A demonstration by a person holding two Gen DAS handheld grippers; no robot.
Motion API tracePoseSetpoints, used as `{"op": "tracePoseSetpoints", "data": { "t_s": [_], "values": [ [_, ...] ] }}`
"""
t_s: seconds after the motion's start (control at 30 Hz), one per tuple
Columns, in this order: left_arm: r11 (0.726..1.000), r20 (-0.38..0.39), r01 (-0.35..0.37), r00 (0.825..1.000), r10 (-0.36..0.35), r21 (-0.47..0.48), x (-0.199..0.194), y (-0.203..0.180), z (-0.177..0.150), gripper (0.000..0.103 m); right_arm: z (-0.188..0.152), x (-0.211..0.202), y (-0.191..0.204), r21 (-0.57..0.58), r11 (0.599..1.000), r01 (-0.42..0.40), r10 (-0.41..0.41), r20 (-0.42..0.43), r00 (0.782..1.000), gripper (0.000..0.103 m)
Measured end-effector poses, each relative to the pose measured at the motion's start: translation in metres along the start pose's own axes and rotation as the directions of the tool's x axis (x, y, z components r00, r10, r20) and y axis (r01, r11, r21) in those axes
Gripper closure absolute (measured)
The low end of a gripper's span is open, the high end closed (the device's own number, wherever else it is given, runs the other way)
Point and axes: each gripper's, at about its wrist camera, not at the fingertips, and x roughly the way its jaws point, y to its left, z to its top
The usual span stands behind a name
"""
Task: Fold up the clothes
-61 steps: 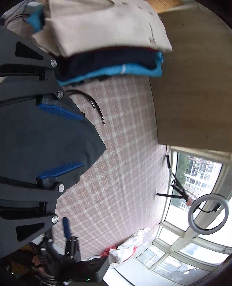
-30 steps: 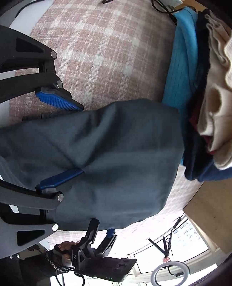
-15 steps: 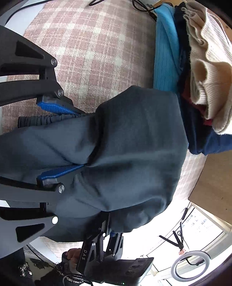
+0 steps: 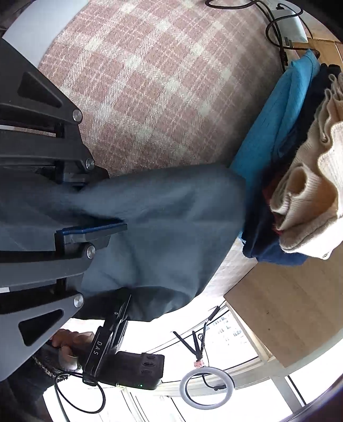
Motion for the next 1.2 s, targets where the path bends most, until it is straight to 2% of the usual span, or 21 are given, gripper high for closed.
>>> {"op": "tracePoseSetpoints", "data": {
  "t_s": [0.07,0.13,0.17,0.3,0.43,0.6,0.63,0.67,0.73,0.77,0.8,0.93,1.03,1.1,1.17,1.2],
  "values": [
    [0.999,-0.024,-0.034,0.999,0.034,0.022,0.001,-0.005,0.003,0.07,0.002,0.002,0.004,-0.023,1.0,0.017,-0.018,-0.018,1.0,0.089],
    [1.0,-0.015,-0.017,1.0,0.017,0.009,-0.002,0.001,-0.004,0.053,0.004,0.004,0.002,-0.015,1.0,0.009,-0.01,-0.04,0.999,0.088],
    [1.0,-0.01,-0.008,1.0,0.008,0.002,-0.003,0.003,-0.008,0.05,0.005,0.005,0.0,-0.013,1.0,0.006,-0.006,-0.047,0.999,0.087],
    [0.999,0.01,0.027,1.0,-0.026,-0.024,-0.007,0.014,-0.021,0.049,0.01,0.002,0.004,-0.04,0.995,0.092,-0.095,-0.073,0.993,0.083],
    [0.997,0.031,0.062,0.998,-0.061,-0.049,-0.012,0.025,-0.035,0.048,0.026,-0.012,0.035,-0.108,0.974,0.2,-0.207,-0.051,0.977,0.069],
    [0.991,0.058,0.107,0.993,-0.103,-0.079,-0.018,0.038,-0.052,0.048,0.045,-0.031,0.074,-0.187,0.924,0.332,-0.341,-0.014,0.94,0.066],
    [0.989,0.063,0.121,0.991,-0.116,-0.081,-0.019,0.039,-0.054,0.048,0.049,-0.034,0.082,-0.202,0.912,0.358,-0.366,-0.005,0.93,0.056],
    [0.987,0.068,0.135,0.989,-0.13,-0.082,-0.019,0.04,-0.057,0.048,0.053,-0.038,0.09,-0.217,0.898,0.383,-0.392,0.004,0.92,0.052],
    [0.983,0.079,0.163,0.984,-0.157,-0.085,-0.02,0.041,-0.061,0.048,0.066,-0.02,0.128,-0.262,0.926,0.271,-0.294,-0.054,0.954,0.052],
    [0.98,0.084,0.177,0.982,-0.17,-0.087,-0.021,0.042,-0.064,0.048,0.07,-0.007,0.145,-0.293,0.927,0.235,-0.271,-0.088,0.959,0.052],
    [0.978,0.09,0.191,0.979,-0.184,-0.088,-0.022,0.043,-0.066,0.048,0.067,0.008,0.159,-0.307,0.923,0.231,-0.278,-0.118,0.953,0.052],
    [0.984,0.099,0.161,0.983,-0.153,-0.076,-0.038,0.055,-0.079,0.048,0.051,0.07,0.212,-0.356,0.908,0.221,-0.315,-0.231,0.92,0.052],
    [0.985,0.111,0.149,0.984,-0.14,-0.085,-0.056,0.071,-0.087,0.048,0.042,0.1,0.211,-0.31,0.902,0.3,-0.393,-0.306,0.867,0.052],
    [0.986,0.118,0.14,0.985,-0.13,-0.085,-0.067,0.08,-0.089,0.048,0.036,0.115,0.213,-0.315,0.88,0.355,-0.449,-0.308,0.839,0.049],
    [0.985,0.123,0.147,0.983,-0.136,-0.087,-0.072,0.085,-0.089,0.048,0.029,0.122,0.221,-0.35,0.86,0.372,-0.48,-0.301,0.824,0.036],
    [0.987,0.125,0.145,0.983,-0.135,-0.076,-0.071,0.085,-0.088,0.048,0.026,0.125,0.224,-0.384,0.843,0.376,-0.5,-0.304,0.811,0.035]
  ]
}}
